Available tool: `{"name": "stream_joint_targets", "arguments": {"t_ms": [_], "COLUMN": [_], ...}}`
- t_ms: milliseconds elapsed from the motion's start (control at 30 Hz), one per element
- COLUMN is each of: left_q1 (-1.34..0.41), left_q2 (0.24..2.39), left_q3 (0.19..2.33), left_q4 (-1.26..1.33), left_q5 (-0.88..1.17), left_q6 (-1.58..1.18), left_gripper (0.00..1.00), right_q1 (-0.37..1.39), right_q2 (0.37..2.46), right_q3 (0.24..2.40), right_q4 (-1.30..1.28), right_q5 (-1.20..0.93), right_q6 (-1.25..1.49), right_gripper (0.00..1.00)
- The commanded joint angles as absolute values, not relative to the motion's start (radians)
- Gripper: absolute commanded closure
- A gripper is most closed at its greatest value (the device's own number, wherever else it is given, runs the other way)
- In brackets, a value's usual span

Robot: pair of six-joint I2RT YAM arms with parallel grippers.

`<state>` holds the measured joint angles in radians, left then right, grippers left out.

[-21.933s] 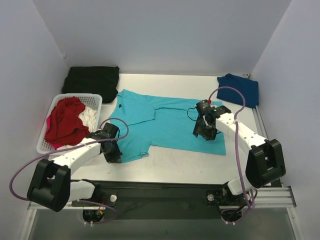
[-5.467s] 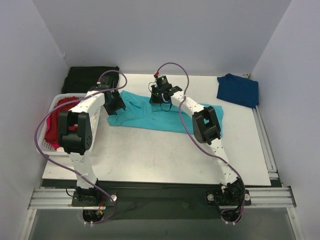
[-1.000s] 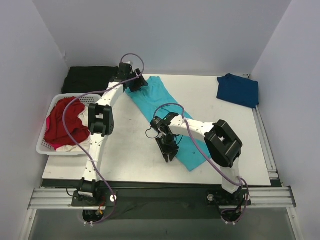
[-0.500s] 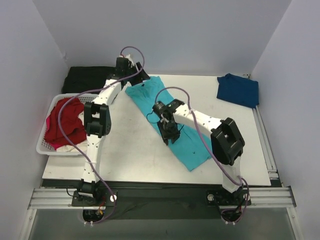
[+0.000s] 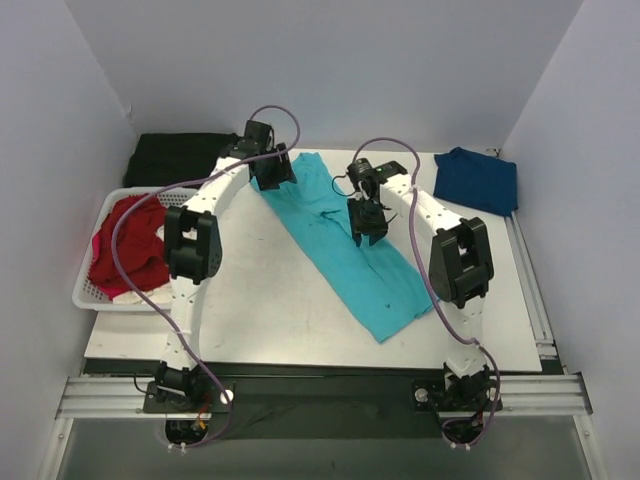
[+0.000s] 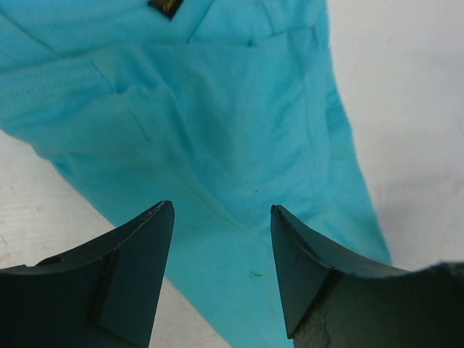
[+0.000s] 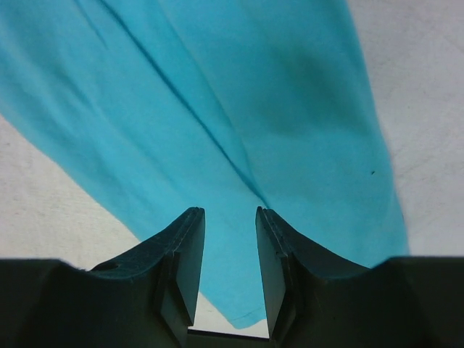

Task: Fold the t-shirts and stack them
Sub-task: Rotate the tshirt 90 degrees

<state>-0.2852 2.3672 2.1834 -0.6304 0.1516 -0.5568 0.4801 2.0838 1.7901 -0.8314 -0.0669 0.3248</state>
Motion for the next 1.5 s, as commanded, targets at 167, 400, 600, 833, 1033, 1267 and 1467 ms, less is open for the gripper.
{"name": "stream_joint_targets", "arguments": {"t_ms": [167,400,600,833,1033,1267,1467], "left_q1": [-0.351,-0.351,-0.360,-0.345,-0.318,-0.265,-0.232], "left_q2": [2.434,2.586,2.675,2.715,2.763,2.778,2.558], "left_q3": [2.218,2.453,2.554,2.537,2.539,2.525,2.337], "left_q4": [-0.791,-0.975,-0.945,-0.724,-0.447,-0.140,-0.090], "left_q5": [-0.044,-0.163,-0.178,-0.051,0.173,0.405,0.397], "left_q6": [-0.598,-0.630,-0.647,-0.672,-0.721,-0.767,-0.697], "left_gripper": [0.34,0.34,0.35,0.34,0.31,0.30,0.29], "right_q1": [0.466,0.466,0.469,0.540,0.682,0.718,0.756], "right_q2": [2.030,2.019,1.988,1.934,1.927,1.999,2.101], "right_q3": [1.681,1.658,1.591,1.511,1.430,1.416,1.477], "right_q4": [-0.884,-0.884,-0.885,-0.894,-0.907,-0.877,-0.868], "right_q5": [-0.063,-0.069,-0.090,-0.080,-0.066,-0.129,-0.233], "right_q6": [0.307,0.324,0.333,0.308,0.295,0.272,0.175], "right_gripper": [0.64,0.64,0.64,0.63,0.62,0.63,0.65]}}
